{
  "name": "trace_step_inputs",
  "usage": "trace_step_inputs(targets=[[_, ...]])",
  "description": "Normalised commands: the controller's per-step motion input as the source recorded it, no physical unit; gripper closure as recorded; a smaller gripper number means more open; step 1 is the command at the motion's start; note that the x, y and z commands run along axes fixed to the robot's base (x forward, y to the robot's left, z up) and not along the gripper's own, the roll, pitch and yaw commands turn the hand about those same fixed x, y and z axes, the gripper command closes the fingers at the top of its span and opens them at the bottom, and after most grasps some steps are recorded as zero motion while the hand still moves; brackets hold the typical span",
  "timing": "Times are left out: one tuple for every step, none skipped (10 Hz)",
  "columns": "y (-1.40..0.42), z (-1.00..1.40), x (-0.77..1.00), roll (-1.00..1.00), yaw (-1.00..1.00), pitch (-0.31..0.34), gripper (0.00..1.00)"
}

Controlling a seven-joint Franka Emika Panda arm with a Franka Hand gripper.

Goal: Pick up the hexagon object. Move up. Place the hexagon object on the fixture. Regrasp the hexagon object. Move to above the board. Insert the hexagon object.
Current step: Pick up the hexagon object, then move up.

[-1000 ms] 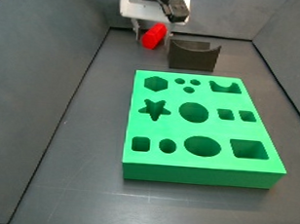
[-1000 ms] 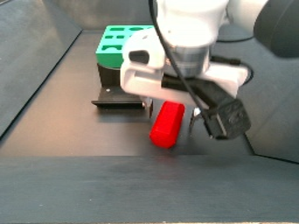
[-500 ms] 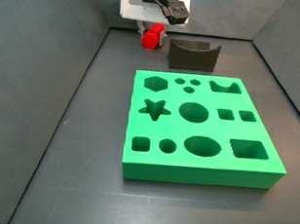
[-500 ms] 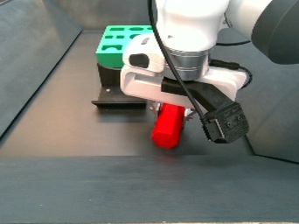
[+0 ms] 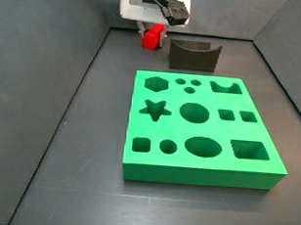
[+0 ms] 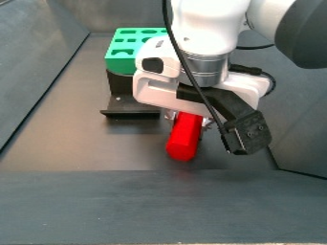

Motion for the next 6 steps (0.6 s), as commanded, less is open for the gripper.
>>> trace_step_inputs(targets=[[0.00,0.00,0.00,0.00,0.00,0.000,1.00],[0.00,0.00,0.00,0.00,0.00,0.000,1.00],[0.00,0.00,0.00,0.00,0.00,0.000,1.00],[0.00,0.00,0.00,0.00,0.00,0.000,1.00],[0.00,0.83,0.00,0.00,0.00,0.000,1.00],[0.05,0.83,0.02,0.01,0.02,-0.014,1.00]])
